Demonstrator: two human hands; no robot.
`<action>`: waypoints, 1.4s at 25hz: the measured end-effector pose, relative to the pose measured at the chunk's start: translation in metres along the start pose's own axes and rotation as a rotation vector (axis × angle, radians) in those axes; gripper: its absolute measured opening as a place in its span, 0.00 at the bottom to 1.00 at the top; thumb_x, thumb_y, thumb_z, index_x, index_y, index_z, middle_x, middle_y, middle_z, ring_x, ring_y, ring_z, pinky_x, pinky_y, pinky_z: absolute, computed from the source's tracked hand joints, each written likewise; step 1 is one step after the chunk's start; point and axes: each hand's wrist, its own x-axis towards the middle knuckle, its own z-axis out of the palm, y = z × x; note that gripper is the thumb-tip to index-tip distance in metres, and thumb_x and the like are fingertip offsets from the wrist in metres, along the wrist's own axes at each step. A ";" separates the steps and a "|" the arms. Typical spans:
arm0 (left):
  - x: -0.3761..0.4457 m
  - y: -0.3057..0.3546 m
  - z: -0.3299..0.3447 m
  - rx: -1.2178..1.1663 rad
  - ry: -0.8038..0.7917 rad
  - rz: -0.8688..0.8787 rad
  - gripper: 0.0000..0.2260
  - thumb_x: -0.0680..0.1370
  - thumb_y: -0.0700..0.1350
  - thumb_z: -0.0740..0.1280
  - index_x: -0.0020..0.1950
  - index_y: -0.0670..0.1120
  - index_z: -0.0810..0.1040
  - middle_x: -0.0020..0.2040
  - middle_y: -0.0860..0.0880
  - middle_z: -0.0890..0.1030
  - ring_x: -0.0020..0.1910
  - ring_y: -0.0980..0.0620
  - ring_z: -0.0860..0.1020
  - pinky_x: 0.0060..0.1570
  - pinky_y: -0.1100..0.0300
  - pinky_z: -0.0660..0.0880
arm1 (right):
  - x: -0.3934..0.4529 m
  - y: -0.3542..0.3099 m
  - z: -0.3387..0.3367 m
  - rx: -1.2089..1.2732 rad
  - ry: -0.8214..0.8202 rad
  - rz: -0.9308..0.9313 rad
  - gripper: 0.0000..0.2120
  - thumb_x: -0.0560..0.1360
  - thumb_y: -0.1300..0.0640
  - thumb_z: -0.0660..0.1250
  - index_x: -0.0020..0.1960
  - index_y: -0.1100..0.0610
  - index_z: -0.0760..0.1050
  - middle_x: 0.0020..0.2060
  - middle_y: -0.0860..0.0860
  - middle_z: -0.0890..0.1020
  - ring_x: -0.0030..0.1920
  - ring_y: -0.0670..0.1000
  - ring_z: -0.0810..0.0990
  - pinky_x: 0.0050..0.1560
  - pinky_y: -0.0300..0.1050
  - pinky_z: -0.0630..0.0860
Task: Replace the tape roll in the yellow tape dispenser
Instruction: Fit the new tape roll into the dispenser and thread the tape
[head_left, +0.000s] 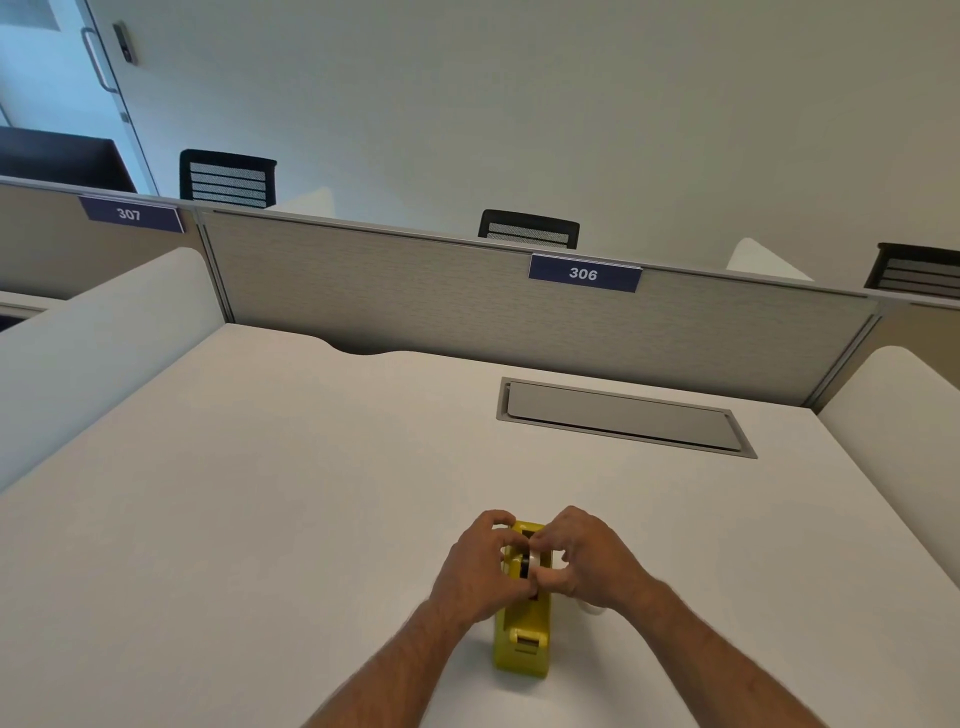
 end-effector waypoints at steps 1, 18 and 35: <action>0.000 -0.001 0.000 -0.002 0.001 0.002 0.25 0.67 0.57 0.78 0.61 0.54 0.80 0.70 0.56 0.68 0.60 0.53 0.75 0.58 0.56 0.78 | 0.000 0.000 0.000 -0.001 -0.004 -0.008 0.17 0.68 0.40 0.68 0.53 0.44 0.84 0.45 0.41 0.85 0.49 0.44 0.74 0.45 0.46 0.80; 0.001 -0.002 0.004 0.012 0.010 -0.008 0.25 0.66 0.57 0.78 0.61 0.56 0.79 0.70 0.57 0.68 0.58 0.53 0.76 0.56 0.58 0.78 | 0.004 0.000 -0.004 0.070 -0.006 0.008 0.08 0.75 0.49 0.70 0.51 0.44 0.85 0.43 0.42 0.86 0.47 0.44 0.76 0.47 0.45 0.77; 0.001 -0.003 0.002 0.004 0.010 0.030 0.26 0.65 0.57 0.77 0.62 0.54 0.79 0.70 0.56 0.68 0.61 0.54 0.75 0.59 0.56 0.78 | 0.002 0.003 -0.003 0.079 -0.041 0.073 0.18 0.66 0.43 0.75 0.54 0.46 0.83 0.47 0.40 0.81 0.51 0.44 0.74 0.49 0.45 0.80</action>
